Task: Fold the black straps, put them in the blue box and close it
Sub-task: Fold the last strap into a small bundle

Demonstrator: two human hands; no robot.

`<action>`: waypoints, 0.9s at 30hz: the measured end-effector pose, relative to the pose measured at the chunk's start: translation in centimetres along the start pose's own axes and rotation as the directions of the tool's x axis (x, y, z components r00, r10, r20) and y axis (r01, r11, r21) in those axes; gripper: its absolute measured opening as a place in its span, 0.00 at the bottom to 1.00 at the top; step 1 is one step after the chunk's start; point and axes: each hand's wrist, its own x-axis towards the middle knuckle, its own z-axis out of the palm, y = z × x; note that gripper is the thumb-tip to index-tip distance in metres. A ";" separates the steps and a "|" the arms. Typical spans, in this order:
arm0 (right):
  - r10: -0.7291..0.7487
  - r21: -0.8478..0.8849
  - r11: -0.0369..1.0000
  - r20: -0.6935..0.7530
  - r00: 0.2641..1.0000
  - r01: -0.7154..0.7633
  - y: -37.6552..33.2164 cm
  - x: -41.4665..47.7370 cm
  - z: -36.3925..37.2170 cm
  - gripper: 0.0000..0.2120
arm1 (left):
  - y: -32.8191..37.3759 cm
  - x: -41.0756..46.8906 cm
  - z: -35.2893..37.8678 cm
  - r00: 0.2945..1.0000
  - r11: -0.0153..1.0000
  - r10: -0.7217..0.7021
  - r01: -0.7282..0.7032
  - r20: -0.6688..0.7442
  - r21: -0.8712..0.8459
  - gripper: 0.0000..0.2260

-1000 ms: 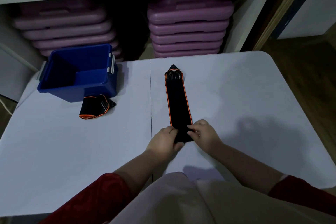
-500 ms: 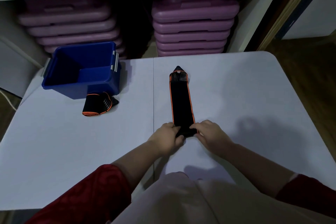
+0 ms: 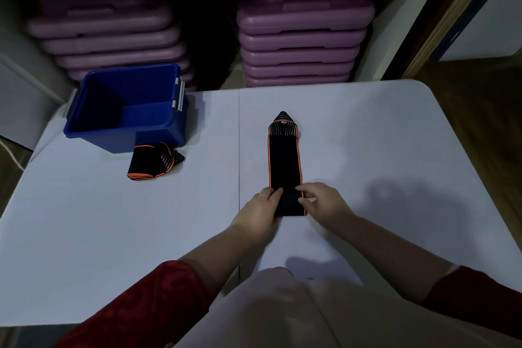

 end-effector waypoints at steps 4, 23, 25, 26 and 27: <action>-0.006 0.025 1.000 -0.003 1.000 0.006 -0.5 -0.4 1.0 0.23 | -0.3 -0.1 0.6 1.000 0.999 -0.007 0.006 -0.016 -0.045 0.29; -0.047 -0.155 0.986 0.049 0.998 0.054 -0.7 2.5 -0.9 0.13 | -1.0 2.8 -2.9 0.999 0.990 -0.015 0.011 -0.028 -0.139 0.19; 0.021 -0.137 0.990 0.072 0.997 -0.011 -1.0 3.3 -1.0 0.14 | -0.7 2.9 -2.7 0.996 0.997 0.018 -0.025 -0.086 -0.076 0.23; 0.031 -0.135 0.991 0.083 0.996 -0.019 -1.2 3.8 -1.1 0.17 | -0.6 2.9 -2.4 0.992 0.998 0.059 -0.057 -0.114 0.018 0.25; 0.044 -0.133 0.991 0.083 0.996 -0.033 -1.5 4.0 -1.2 0.19 | -0.7 3.0 -2.2 0.987 0.989 0.101 -0.087 -0.123 0.115 0.26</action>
